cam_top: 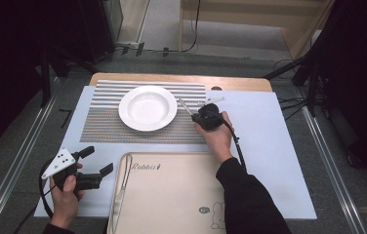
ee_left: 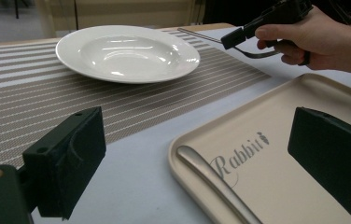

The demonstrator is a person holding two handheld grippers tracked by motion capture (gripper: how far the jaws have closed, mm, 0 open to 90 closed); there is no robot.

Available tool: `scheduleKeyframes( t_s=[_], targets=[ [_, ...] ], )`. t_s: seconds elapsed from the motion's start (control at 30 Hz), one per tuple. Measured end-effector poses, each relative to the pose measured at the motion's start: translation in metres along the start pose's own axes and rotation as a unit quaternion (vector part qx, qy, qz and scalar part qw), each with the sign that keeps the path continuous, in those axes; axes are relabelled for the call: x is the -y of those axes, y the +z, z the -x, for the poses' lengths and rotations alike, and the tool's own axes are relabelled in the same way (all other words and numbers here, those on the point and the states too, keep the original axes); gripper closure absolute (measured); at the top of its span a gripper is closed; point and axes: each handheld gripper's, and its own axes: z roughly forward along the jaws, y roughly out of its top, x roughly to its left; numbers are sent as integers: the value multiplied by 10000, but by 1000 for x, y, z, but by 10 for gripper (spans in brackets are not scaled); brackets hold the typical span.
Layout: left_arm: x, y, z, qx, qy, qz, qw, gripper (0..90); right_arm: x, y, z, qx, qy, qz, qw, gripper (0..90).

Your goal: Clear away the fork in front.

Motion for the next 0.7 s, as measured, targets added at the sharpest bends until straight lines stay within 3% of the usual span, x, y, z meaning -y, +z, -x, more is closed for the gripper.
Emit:
scheduleKeyframes(
  t_s=[0.43,0.7],
  targets=[
    [-22,20,24,318,266,-84,9991,42,24,-30,-4,-232,-102,324,9992,838],
    [-31,38,39,520,269,-70,9983,42,37,-50,-6,-392,-102,527,9978,838]
  ],
)
